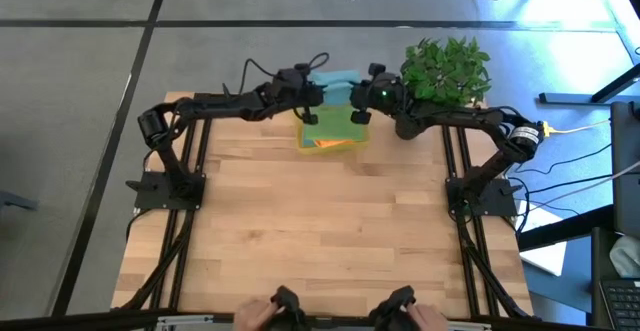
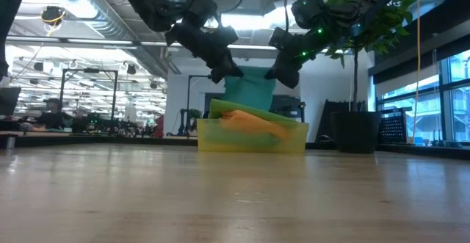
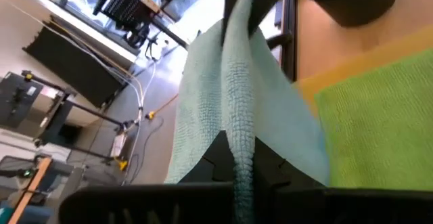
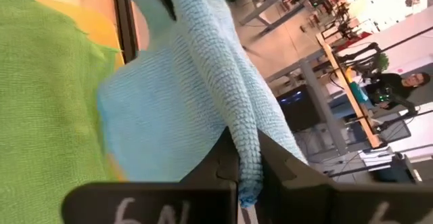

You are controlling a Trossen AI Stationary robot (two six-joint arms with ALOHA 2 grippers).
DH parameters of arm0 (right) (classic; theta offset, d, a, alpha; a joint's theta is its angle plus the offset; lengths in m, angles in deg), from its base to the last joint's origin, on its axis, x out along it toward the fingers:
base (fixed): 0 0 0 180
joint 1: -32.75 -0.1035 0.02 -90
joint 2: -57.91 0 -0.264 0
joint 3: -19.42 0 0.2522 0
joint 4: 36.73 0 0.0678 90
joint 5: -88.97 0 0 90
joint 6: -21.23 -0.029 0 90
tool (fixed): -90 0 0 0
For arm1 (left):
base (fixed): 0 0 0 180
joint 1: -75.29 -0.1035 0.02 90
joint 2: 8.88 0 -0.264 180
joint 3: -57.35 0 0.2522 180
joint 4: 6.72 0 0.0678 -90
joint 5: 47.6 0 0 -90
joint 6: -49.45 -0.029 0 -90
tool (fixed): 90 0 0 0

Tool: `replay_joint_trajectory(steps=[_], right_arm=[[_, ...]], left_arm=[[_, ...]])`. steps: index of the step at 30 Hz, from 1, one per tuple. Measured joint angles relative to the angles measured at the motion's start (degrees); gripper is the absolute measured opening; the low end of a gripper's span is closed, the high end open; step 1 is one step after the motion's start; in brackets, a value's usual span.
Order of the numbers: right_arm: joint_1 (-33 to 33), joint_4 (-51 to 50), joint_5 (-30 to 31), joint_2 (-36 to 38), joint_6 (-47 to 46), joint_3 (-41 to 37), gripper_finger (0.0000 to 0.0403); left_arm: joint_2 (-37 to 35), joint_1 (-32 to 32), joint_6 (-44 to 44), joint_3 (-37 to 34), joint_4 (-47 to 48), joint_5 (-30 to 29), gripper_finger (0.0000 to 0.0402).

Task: Fold microfiber towels
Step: Stack the folded blue microfiber towel on top of the green microfiber towel in the bin

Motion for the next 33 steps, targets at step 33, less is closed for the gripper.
replay_joint_trajectory(steps=[33], right_arm=[[1.3,6.0,2.2,-5.2,2.6,-0.1,0.0015]], left_arm=[[3.7,1.9,-4.9,-0.2,-5.5,-8.6,0.0]])
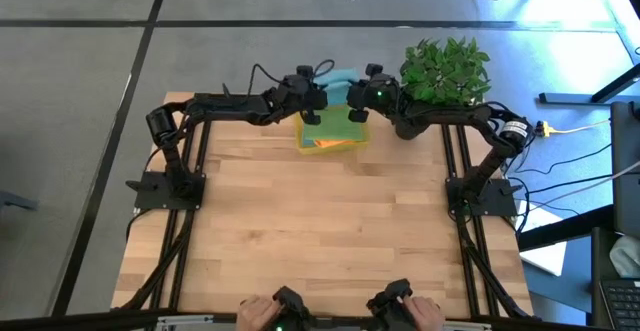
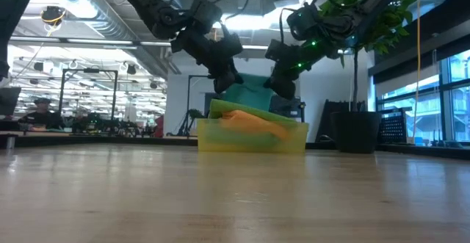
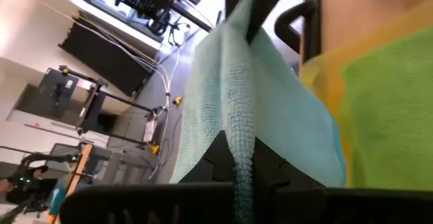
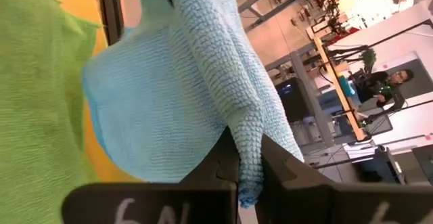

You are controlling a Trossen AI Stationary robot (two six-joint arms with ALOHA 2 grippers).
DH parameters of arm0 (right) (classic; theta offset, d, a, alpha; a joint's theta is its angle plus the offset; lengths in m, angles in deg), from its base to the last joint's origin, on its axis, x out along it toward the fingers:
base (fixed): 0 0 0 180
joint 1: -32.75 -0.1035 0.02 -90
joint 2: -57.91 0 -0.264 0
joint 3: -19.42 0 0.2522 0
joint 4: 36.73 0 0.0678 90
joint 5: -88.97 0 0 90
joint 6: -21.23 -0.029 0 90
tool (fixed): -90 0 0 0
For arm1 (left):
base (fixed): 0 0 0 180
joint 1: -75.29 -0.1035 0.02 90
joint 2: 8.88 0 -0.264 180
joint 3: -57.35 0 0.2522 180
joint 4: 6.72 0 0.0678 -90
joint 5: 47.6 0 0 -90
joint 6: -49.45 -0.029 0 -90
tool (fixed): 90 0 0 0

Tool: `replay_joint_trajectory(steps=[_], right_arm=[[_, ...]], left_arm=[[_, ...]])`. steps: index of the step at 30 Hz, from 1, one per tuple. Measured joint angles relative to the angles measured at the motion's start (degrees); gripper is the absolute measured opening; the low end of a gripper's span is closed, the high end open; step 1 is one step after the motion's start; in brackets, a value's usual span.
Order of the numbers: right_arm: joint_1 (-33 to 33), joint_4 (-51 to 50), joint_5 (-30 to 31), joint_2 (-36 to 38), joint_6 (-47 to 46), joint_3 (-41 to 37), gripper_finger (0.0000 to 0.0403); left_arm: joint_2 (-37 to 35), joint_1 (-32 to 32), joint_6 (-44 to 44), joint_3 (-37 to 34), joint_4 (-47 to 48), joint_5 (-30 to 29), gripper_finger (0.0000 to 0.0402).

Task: Fold microfiber towels
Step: Stack the folded blue microfiber towel on top of the green microfiber towel in the bin

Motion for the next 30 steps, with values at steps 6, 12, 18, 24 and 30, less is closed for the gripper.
replay_joint_trajectory(steps=[6,12,18,24,30], right_arm=[[1.2,0.5,-1.8,-1.5,0.0,0.1,0.0015],[1.4,1.8,-3.1,-4.4,0.1,0.2,0.0015],[0.6,-0.8,-4.0,-4.7,-1.5,0.0,0.0015],[-3.1,-7.7,-4.2,-1.8,-2.9,-0.1,0.0015],[-7.3,-16.2,-4.3,1.0,-6.0,0.0,0.0015]], left_arm=[[0.0,-3.2,2.5,0.0,0.1,5.4,0.0],[0.6,-4.1,3.9,-0.1,0.8,7.8,0.0],[0.9,-1.9,4.8,0.0,6.1,6.3,0.0],[-1.7,4.0,4.9,0.0,13.5,0.7,0.0],[-4.3,8.5,7.0,-0.1,18.9,-0.4,0.0]])
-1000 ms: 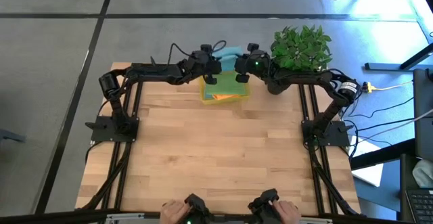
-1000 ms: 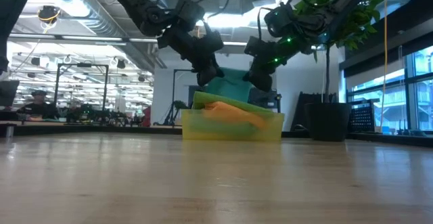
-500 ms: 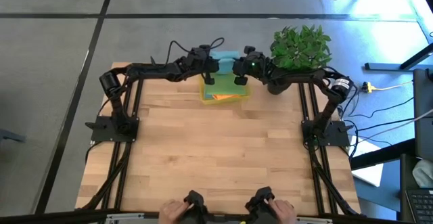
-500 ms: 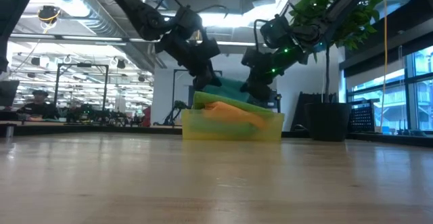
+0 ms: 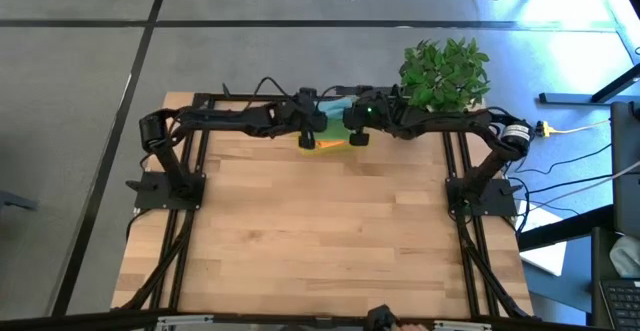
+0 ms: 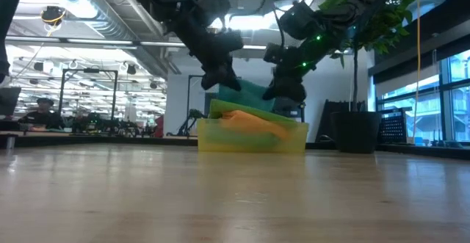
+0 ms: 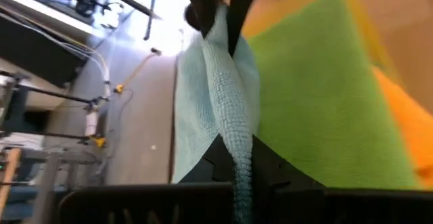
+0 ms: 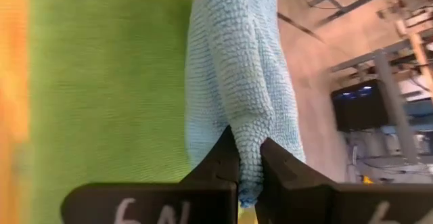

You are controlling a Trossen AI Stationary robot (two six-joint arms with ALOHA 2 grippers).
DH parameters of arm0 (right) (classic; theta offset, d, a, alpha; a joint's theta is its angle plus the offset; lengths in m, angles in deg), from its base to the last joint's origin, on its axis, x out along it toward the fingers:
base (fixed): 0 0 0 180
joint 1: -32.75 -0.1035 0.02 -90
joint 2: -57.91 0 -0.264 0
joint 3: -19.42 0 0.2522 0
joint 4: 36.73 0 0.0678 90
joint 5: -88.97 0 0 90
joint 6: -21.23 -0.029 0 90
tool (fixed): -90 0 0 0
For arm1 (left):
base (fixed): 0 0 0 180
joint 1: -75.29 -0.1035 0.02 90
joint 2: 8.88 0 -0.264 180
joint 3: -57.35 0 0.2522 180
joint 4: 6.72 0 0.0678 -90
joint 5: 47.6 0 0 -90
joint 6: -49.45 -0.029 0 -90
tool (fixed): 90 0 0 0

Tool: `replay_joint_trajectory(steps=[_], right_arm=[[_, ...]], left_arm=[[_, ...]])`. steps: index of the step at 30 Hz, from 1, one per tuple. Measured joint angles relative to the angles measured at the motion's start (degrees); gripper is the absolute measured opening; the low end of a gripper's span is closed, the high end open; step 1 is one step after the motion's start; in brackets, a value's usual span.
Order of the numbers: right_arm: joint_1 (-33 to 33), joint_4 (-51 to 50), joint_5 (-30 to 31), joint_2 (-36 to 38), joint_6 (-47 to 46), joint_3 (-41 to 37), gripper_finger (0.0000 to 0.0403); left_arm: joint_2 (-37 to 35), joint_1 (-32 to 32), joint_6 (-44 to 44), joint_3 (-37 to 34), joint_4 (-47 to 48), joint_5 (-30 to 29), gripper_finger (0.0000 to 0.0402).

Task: Fold microfiber towels
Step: Stack the folded blue microfiber towel on top of the green microfiber towel in the bin

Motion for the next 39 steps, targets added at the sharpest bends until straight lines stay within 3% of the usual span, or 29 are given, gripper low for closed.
replay_joint_trajectory(steps=[6,13,18,24,30,35,39], right_arm=[[-2.5,-5.8,-4.0,0.4,-1.6,-0.1,0.0015],[-2.5,-12.4,-8.2,-0.1,-5.2,-0.1,0.0018],[-2.5,-14.7,-10.0,-0.1,-6.4,-0.2,0.0093],[-2.6,-14.7,-10.9,0.6,-7.7,-0.2,0.0187],[-2.8,-14.8,-12.6,5.1,-7.7,-0.1,0.0217],[-2.7,-12.3,-21.8,9.6,-9.2,-0.1,0.021],[-0.2,-2.4,-36.9,11.3,-13.2,-3.7,0.0192]], left_arm=[[0.5,1.6,2.3,0.1,7.4,4.0,0.0006],[0.7,1.8,5.4,0.1,11.2,10.8,0.0044],[0.7,2.4,5.5,0.1,12.0,11.4,0.0094],[-1.2,2.8,6.4,0.0,12.1,6.5,0.0136],[-7.1,2.1,9.4,0.0,10.4,3.7,0.0141],[-10.1,-0.9,14.6,0.1,7.3,18.7,0.0138],[-8.9,-4.0,20.6,-0.8,0.9,27.5,0.0136]])
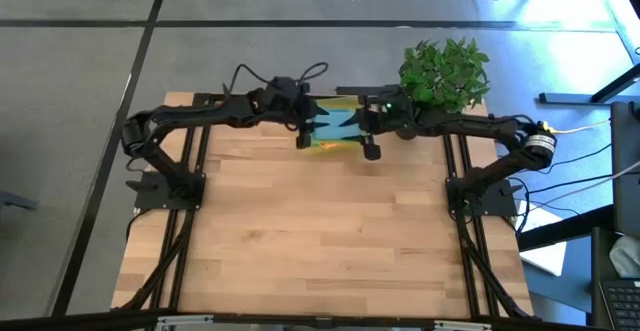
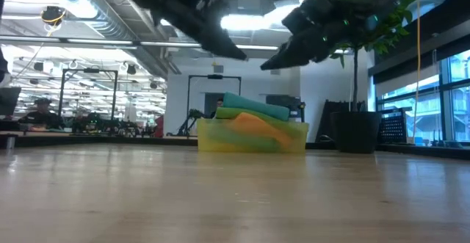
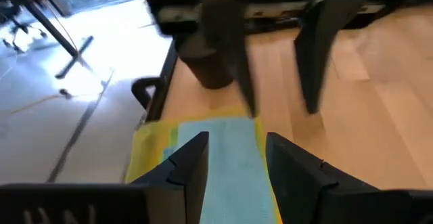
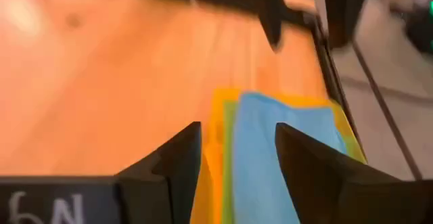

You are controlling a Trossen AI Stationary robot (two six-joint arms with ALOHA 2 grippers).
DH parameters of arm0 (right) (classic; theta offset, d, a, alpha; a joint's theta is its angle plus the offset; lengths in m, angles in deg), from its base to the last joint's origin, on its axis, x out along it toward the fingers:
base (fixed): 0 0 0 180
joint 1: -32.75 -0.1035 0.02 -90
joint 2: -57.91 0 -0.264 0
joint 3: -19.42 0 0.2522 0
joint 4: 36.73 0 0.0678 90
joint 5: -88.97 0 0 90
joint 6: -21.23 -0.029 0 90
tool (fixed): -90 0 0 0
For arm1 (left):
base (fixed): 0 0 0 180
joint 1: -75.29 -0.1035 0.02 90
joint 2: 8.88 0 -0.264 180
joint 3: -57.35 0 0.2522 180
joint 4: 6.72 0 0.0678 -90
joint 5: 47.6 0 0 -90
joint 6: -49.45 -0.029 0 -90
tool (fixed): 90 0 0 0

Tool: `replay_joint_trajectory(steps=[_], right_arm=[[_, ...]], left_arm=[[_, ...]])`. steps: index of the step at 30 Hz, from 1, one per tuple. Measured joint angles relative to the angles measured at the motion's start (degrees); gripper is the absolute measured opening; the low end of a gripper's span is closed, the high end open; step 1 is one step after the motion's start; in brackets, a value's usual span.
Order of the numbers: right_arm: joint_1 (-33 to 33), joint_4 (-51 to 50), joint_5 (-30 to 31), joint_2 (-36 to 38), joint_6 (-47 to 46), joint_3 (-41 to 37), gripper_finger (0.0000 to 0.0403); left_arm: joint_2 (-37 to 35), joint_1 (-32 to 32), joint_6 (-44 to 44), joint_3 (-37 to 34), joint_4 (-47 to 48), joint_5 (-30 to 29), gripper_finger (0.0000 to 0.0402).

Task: Fold microfiber towels
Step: Stack the folded blue microfiber towel on top of the green microfiber towel in the bin

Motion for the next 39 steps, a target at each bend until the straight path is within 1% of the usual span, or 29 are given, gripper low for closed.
replay_joint_trajectory(steps=[2,4,8,9,11,14,18,21,30,35,39], right_arm=[[1.2,9.1,-4.8,0.1,-1.7,-4.8,0.0177],[2.2,20.0,-5.4,0.0,-3.0,-10.3,0.0162],[4.0,43.5,-1.8,-2.1,-8.2,-19.9,0.0135],[4.3,47.8,-0.2,-3.1,-9.4,-21.1,0.0131],[4.7,52.0,2.4,-4.7,-10.6,-22.7,0.0122],[4.8,52.5,5.4,-7.8,-10.7,-22.6,0.0113],[4.8,52.5,8.1,-12.9,-10.9,-20.7,0.0106],[4.8,52.4,11.0,-16.5,-11.0,-19.0,0.0105],[4.8,51.0,11.2,-24.5,-11.5,-15.0,0.0105],[4.8,51.3,11.1,-25.9,-12.6,-14.4,0.0105],[4.8,50.3,11.2,-24.0,-12.5,-14.5,0.0105]], left_arm=[[1.1,-1.1,1.9,-2.1,-3.9,2.1,0.0136],[2.4,-1.8,3.2,-4.0,-9.3,2.9,0.0136],[4.9,-2.9,5.7,-8.3,-20.9,4.5,0.0136],[5.8,-3.2,6.2,-9.2,-23.1,4.5,0.0136],[7.7,-3.9,7.1,-10.4,-25.4,4.6,0.0136],[10.6,-4.8,7.6,-10.7,-26.8,4.5,0.0136],[14.4,-5.8,8.5,-10.7,-29.7,4.5,0.0136],[16.4,-6.4,8.5,-10.6,-30.6,2.8,0.0136],[20.7,-7.3,8.3,-10.6,-29.3,1.9,0.0136],[21.8,-7.3,8.3,-10.6,-29.4,2.0,0.0136],[20.0,-7.3,8.3,-10.7,-28.6,1.8,0.0136]])
